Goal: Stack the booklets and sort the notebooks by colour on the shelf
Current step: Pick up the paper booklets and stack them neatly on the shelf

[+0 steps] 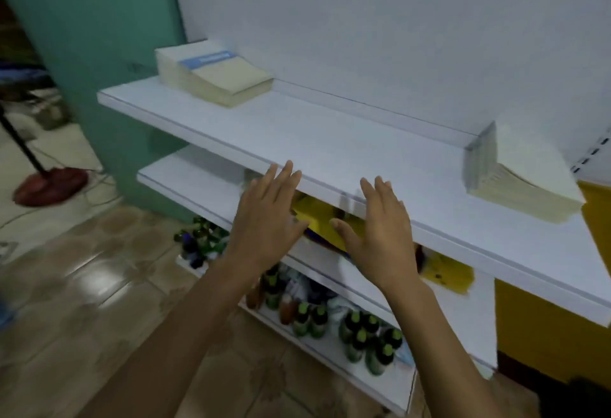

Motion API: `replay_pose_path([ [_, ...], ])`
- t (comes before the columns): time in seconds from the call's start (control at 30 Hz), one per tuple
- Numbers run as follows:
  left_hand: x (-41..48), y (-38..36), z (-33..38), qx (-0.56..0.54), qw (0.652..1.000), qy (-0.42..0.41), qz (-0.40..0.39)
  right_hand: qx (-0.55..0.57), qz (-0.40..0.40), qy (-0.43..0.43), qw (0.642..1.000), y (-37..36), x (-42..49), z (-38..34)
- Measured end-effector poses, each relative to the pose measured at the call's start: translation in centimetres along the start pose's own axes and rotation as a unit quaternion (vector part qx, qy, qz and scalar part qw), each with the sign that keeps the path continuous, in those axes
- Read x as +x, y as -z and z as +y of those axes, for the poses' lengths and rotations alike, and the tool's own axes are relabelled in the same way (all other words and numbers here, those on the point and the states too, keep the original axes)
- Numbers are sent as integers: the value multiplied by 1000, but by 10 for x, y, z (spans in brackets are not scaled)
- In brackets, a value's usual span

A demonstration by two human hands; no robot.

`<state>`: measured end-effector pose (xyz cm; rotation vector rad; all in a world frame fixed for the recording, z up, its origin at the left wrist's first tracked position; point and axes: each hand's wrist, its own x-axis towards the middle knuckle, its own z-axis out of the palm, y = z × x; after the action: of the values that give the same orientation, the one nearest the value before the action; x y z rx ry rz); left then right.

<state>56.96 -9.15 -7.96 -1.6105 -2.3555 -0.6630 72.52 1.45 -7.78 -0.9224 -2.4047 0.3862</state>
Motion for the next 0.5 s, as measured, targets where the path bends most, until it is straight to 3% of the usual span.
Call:
replay_pose_path([
  [0.23, -64, 56, -85, 66, 995, 69, 16, 23, -39, 143, 989, -43, -1, -99],
  [0.5, -56, 67, -157, 111, 990, 78, 26, 26, -40, 186, 981, -86, 56, -148],
])
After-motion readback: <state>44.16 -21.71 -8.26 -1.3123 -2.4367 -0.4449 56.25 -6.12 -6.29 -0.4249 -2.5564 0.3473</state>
